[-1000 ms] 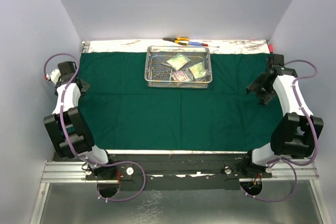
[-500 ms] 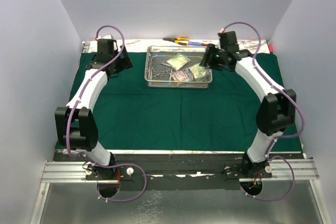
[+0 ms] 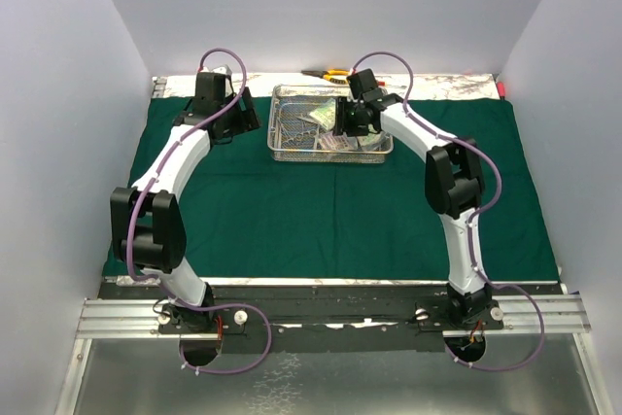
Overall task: Open and lay out the surgical kit
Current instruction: Pick up the medical item from the container.
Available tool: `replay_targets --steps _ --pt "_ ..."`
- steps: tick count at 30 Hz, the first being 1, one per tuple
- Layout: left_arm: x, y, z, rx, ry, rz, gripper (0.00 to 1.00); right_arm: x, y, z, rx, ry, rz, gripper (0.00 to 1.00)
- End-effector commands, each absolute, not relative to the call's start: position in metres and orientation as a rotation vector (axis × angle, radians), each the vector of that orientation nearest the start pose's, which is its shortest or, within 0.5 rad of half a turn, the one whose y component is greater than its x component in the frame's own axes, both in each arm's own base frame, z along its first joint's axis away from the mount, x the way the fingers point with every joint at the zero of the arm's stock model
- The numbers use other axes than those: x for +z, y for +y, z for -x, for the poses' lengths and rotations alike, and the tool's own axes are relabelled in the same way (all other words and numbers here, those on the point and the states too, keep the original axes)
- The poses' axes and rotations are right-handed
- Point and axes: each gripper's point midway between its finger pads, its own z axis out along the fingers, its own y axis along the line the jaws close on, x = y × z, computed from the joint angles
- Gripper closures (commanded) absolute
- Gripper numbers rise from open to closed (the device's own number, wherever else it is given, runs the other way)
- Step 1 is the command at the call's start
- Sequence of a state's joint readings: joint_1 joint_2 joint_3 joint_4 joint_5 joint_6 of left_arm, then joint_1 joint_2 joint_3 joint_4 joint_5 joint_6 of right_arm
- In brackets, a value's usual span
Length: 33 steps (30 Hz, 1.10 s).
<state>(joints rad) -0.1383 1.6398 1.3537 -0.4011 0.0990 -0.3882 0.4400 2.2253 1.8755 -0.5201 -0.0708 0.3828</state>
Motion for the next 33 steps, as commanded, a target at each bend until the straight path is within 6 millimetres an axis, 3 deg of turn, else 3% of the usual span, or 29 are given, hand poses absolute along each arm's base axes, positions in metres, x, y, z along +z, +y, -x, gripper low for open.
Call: replay_targets --steps 1,10,13,16,18,21,29,33 --pt "0.177 -0.109 -0.448 -0.457 2.280 0.217 0.21 0.079 0.255 -0.519 0.356 2.440 0.124 0.51" --pt "0.172 -0.114 -0.451 -0.485 2.294 0.219 0.21 0.041 0.262 -0.516 0.380 2.498 0.156 0.55" --pt "0.172 -0.116 -0.450 -0.504 2.297 0.211 0.21 0.038 0.266 -0.519 0.406 2.498 0.156 0.62" --pt "0.171 -0.118 -0.448 -0.518 2.302 0.207 0.21 0.041 0.269 -0.519 0.425 2.493 0.149 0.79" --pt "0.174 -0.120 -0.448 -0.532 2.298 0.206 0.21 0.049 0.269 -0.520 0.429 2.476 0.144 0.91" --pt "0.182 -0.123 -0.450 -0.553 2.283 0.196 0.21 0.076 0.268 -0.522 0.441 2.414 0.136 0.98" --pt "0.207 -0.137 -0.451 -0.650 2.240 0.136 0.21 0.144 0.268 -0.526 0.479 2.274 0.136 1.00" --pt "0.226 -0.153 -0.446 -0.764 2.211 0.073 0.16 0.183 0.277 -0.519 0.561 2.203 0.188 1.00"
